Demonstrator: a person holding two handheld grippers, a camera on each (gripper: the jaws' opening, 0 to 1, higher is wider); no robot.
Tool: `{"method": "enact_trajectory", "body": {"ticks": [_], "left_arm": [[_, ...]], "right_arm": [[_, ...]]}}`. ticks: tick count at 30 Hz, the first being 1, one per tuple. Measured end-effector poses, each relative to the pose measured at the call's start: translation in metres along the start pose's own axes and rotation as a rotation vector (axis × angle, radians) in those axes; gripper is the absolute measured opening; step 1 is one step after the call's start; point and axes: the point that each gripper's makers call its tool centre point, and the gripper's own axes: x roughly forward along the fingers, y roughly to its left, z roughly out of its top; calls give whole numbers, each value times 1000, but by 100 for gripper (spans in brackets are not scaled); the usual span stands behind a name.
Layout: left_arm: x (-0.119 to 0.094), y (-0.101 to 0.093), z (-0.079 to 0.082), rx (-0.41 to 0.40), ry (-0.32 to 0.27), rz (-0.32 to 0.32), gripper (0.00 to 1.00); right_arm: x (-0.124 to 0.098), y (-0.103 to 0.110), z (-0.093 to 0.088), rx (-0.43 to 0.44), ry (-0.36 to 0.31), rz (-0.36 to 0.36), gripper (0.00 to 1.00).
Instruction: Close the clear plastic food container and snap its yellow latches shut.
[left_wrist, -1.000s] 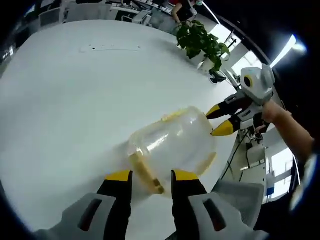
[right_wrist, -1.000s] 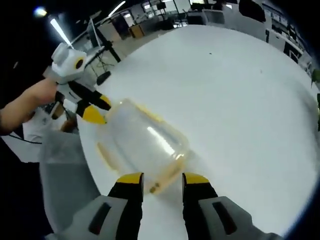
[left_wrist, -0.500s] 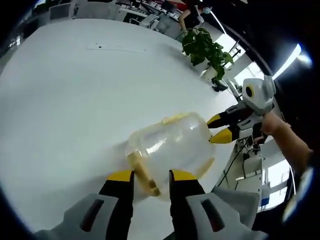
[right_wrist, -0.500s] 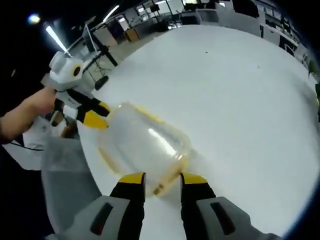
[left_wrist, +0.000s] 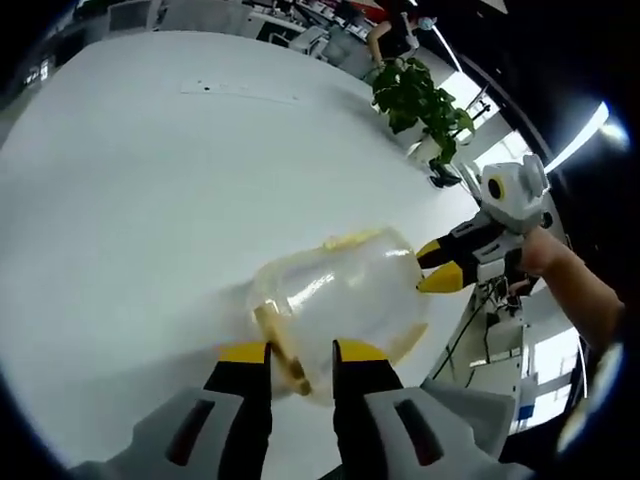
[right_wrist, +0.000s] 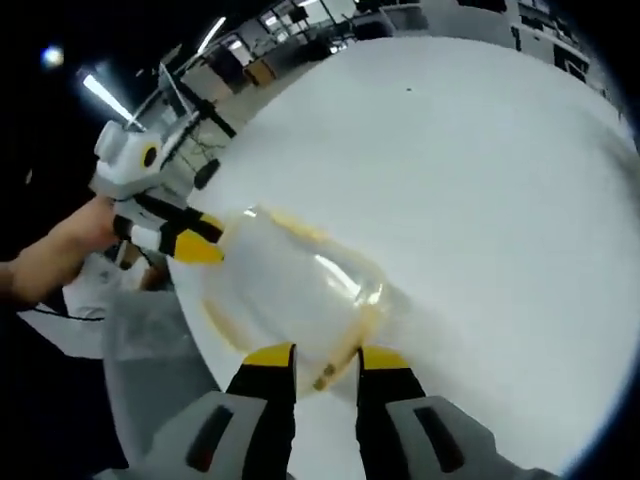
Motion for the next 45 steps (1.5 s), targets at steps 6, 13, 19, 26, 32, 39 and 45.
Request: {"method": "enact_trajectory", "body": {"ticks": [6, 13, 19, 26, 32, 39, 45], "left_arm": [[0, -3, 0, 11, -31, -6, 21], [0, -3, 2, 74, -49, 5, 21], [-1, -1, 2, 92, -59, -22, 22], [-3, -3, 9, 289, -47, 20, 26], [-5, -8, 15, 547, -26, 131, 30], [-3, -20, 15, 782, -11, 132, 23], [3, -34, 9, 966, 52, 144, 4]], "right_arm": [[-2, 5, -6, 1, -45, -35, 21], [-2, 6, -10, 0, -34, -70, 23], [-1, 7, -10, -70, 1, -103, 23], [-1, 5, -8, -127, 25, -122, 26], [-3, 6, -3, -305, 40, -205, 29], [-3, 6, 1, -423, 45, -231, 32], [0, 20, 2, -731, 102, -191, 25]]}}
